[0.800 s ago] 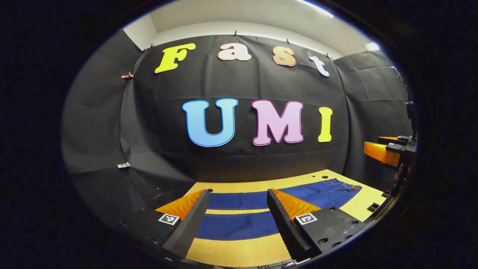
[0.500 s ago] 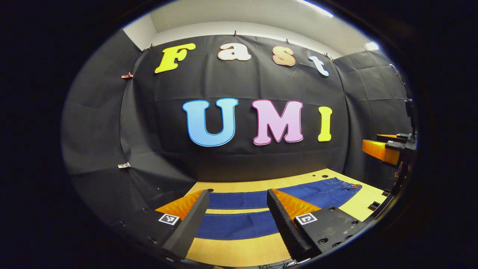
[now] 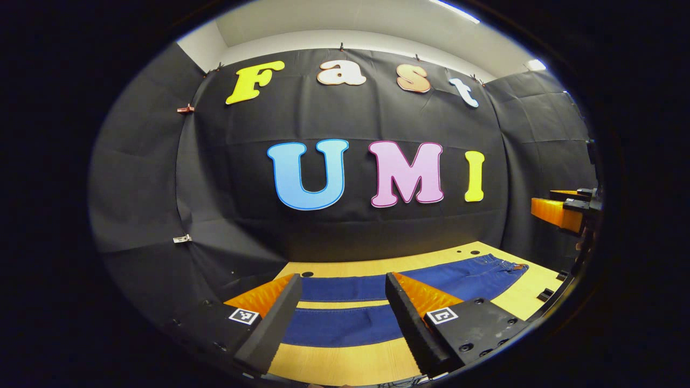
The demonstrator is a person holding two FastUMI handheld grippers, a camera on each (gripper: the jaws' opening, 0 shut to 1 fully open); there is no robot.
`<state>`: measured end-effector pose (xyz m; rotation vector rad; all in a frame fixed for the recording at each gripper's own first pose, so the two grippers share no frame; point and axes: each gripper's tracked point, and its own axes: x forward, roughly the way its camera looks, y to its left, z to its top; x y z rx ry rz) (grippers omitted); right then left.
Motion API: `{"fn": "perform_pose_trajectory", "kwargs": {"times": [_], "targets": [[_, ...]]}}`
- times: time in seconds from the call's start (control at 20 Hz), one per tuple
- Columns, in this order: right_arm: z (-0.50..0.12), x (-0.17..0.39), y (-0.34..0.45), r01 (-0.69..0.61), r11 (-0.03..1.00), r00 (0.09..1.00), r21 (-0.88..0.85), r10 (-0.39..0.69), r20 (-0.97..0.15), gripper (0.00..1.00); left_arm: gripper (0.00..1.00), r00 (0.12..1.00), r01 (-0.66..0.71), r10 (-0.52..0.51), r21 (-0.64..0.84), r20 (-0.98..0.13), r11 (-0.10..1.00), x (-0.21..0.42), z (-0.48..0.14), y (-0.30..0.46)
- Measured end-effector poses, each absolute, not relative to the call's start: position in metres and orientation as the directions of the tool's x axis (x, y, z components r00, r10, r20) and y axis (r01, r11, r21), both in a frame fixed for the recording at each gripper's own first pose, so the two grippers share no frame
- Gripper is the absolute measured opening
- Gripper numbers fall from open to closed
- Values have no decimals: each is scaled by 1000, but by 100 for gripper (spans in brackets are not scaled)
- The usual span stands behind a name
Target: Grasp the waist and the cuffs of the jeans and fold them to make the two legs overlap; first hold the waist and fold one-third of the jeans toward the cuffs, then hold the cuffs and fold the remaining one-third in the same direction to finish folding.
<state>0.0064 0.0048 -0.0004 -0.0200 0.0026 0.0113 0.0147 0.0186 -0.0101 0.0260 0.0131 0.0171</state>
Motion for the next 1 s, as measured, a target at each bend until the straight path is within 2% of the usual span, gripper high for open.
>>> {"fn": "perform_pose_trajectory", "kwargs": {"times": [0.25, 0.4, 0.7, 1.0], "targets": [[-4, 6, 3, -7, 1000, 1000, -31, 6, -12, 97, 98, 994, -74, 85, 152, -63, 986, 32, -35, 63], [-9, 6, -1, 1, 1000, 1000, -30, -2, -27, 97, 98, 989, -47, 86, 296, -121, 954, 45, -67, 89], [-20, 5, -7, 0, 999, 998, -42, -3, -56, 97, 98, 954, 103, 60, 508, -294, 855, 60, -153, 147], [-44, 5, -16, 3, 999, 995, -51, -8, -103, 97, 98, 862, 368, 45, 686, -504, 628, 76, -256, 207]]}}
